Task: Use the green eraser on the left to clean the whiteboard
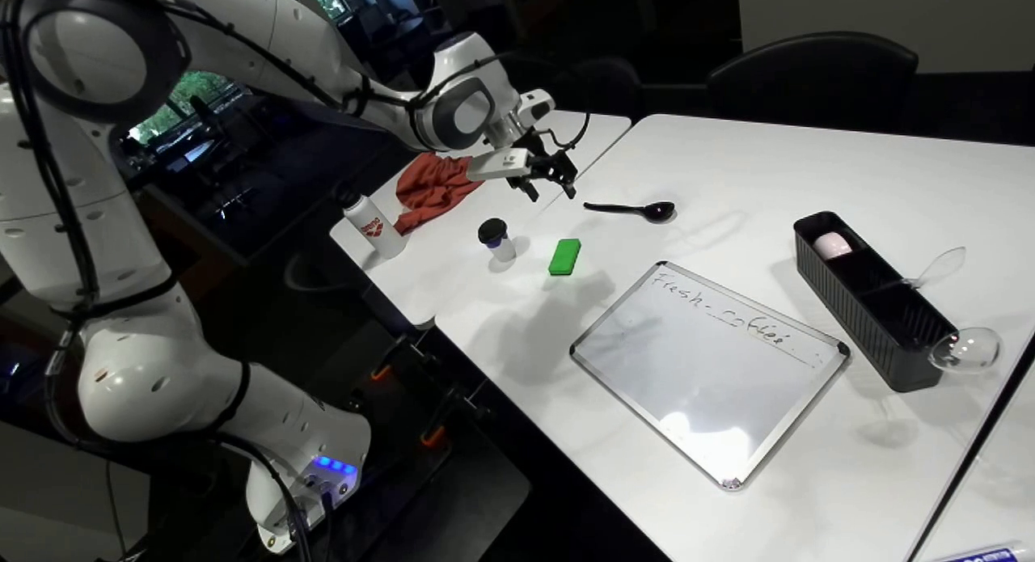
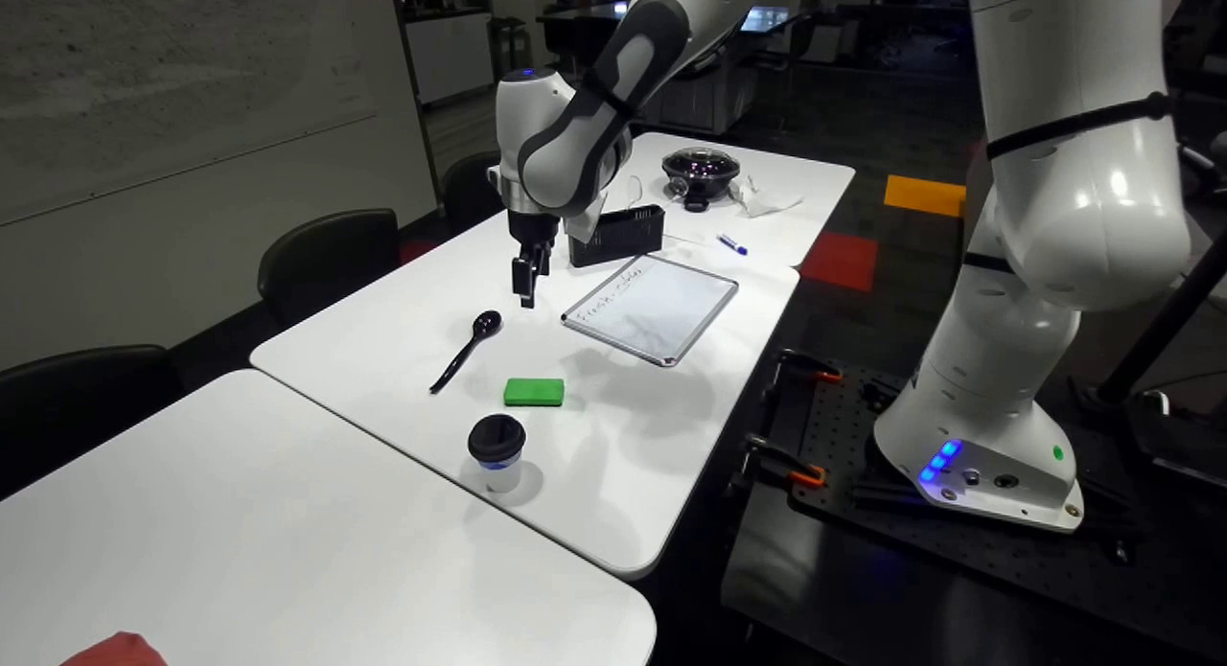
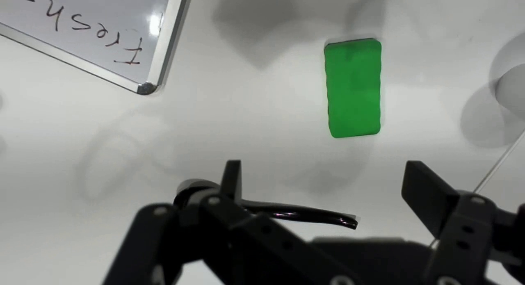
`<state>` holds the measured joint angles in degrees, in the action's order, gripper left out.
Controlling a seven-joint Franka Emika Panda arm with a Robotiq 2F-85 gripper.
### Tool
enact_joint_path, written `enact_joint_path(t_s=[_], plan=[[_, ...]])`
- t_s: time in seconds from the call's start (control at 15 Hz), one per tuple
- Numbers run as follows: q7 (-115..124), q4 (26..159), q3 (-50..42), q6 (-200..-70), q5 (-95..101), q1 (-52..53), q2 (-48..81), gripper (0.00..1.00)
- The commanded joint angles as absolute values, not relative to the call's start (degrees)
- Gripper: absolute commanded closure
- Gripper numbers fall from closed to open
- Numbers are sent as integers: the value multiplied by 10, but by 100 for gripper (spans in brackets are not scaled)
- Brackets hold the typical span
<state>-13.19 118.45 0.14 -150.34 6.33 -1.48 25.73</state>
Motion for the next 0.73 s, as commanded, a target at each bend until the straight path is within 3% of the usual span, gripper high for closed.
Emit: enact_joint_path(t_s=[0.0,0.67], plan=[[-111,1225,5,-1450,42,-23,179,0],[-78,1276,-14,-1448,30,-28,95,0]])
